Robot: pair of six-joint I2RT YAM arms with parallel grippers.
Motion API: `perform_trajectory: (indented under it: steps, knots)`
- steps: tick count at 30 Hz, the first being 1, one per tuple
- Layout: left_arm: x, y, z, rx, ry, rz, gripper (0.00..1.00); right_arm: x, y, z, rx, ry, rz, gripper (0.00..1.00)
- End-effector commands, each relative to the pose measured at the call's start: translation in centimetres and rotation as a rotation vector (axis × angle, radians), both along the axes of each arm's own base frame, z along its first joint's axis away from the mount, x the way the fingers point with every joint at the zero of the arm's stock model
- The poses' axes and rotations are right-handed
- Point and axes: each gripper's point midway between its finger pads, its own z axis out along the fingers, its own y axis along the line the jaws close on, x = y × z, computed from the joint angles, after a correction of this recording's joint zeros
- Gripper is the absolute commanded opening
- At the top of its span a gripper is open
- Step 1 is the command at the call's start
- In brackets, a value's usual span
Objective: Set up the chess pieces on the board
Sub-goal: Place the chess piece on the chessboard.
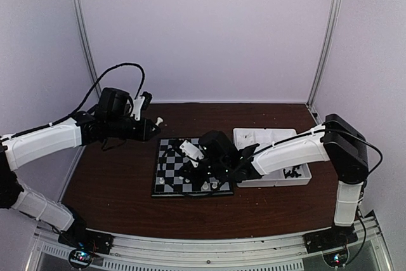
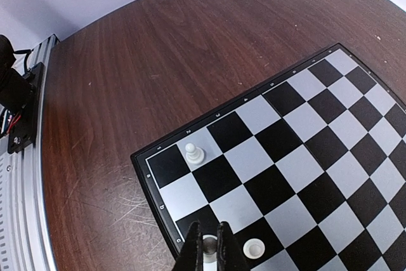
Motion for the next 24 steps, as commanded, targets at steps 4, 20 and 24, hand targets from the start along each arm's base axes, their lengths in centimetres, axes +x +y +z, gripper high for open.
perform_trajectory:
  steps: [4,20,24]
  knots:
    - [0.0,0.6,0.1,-0.001,-0.012,0.018,0.0,1.4,-0.9,1.6,0.002,-0.082,-0.065,0.0]
    - [0.0,0.1,0.0,-0.013,-0.008,-0.001,0.0,3.1,-4.5,-1.4,-0.078,-0.062,-0.137,0.0]
    - [0.0,0.1,0.0,-0.014,-0.006,-0.001,0.0,3.3,-4.6,-2.0,-0.09,-0.055,-0.137,0.0]
